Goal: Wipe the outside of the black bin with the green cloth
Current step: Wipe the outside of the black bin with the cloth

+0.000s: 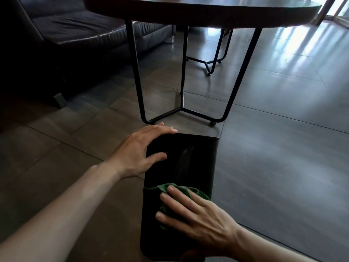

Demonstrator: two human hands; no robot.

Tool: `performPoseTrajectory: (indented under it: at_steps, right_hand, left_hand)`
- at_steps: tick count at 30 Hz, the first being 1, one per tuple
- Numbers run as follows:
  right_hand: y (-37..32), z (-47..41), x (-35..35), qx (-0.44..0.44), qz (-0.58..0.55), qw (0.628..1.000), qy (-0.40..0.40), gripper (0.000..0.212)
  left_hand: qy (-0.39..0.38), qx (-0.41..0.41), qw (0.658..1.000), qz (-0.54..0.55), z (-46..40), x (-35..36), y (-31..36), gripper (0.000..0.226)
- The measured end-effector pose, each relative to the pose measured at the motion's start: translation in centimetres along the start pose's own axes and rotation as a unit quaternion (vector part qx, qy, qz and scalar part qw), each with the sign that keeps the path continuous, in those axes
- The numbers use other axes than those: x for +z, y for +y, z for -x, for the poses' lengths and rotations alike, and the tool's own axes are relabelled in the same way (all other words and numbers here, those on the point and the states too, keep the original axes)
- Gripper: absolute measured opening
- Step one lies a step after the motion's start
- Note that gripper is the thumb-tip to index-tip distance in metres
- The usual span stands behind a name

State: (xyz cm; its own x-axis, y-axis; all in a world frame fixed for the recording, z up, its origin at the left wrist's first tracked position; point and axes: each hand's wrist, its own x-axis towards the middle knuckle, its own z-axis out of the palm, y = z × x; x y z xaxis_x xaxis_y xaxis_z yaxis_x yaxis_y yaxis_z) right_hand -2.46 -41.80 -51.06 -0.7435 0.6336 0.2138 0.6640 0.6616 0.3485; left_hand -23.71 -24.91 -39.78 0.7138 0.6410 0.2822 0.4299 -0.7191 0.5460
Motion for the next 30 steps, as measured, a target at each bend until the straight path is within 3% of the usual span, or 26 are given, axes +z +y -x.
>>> performPoseTrajectory:
  at_steps: [4,6,8,12,14,20,24,26,30]
  right_hand:
    - [2.7,0.0,-0.2,-0.054,-0.001,0.997,0.056,0.061]
    - [4.5,-0.5,-0.5,-0.027,-0.005,0.995,0.096,0.050]
    - [6.1,-1.8,-1.2,0.068,-0.013,0.987,0.148,0.050]
    - [7.0,-4.2,-2.3,0.281,-0.047,0.934,0.217,0.054]
    - [5.1,-3.9,-1.7,0.274,-0.049,0.938,0.209,0.061]
    - [-2.6,1.5,0.5,0.050,-0.039,0.997,0.044,0.095]
    - [-0.2,1.7,0.5,-0.031,-0.002,0.997,0.068,0.055]
    - [2.6,0.8,-0.4,-0.014,-0.002,0.996,0.090,0.051]
    - [7.5,-2.2,-2.9,0.182,-0.009,0.967,0.181,0.053]
  left_hand:
    - [0.004,0.000,1.000,0.004,-0.2,0.1,0.6,0.066]
    - [0.004,-0.002,1.000,0.005,-0.1,0.1,0.7,0.067]
    - [0.003,0.002,1.000,0.007,-0.2,0.3,0.8,0.066]
    - [-0.003,0.011,1.000,0.009,-0.5,0.6,1.2,0.067]
    - [-0.005,0.017,1.000,0.013,-0.5,0.6,1.2,0.063]
    - [-0.009,0.006,1.000,0.019,0.2,0.0,1.5,0.063]
    - [-0.014,0.006,1.000,0.025,0.3,0.3,2.1,0.064]
    - [-0.005,-0.004,1.000,0.028,0.4,0.1,1.8,0.064]
    - [-0.003,0.006,1.000,0.025,0.7,0.1,1.6,0.064]
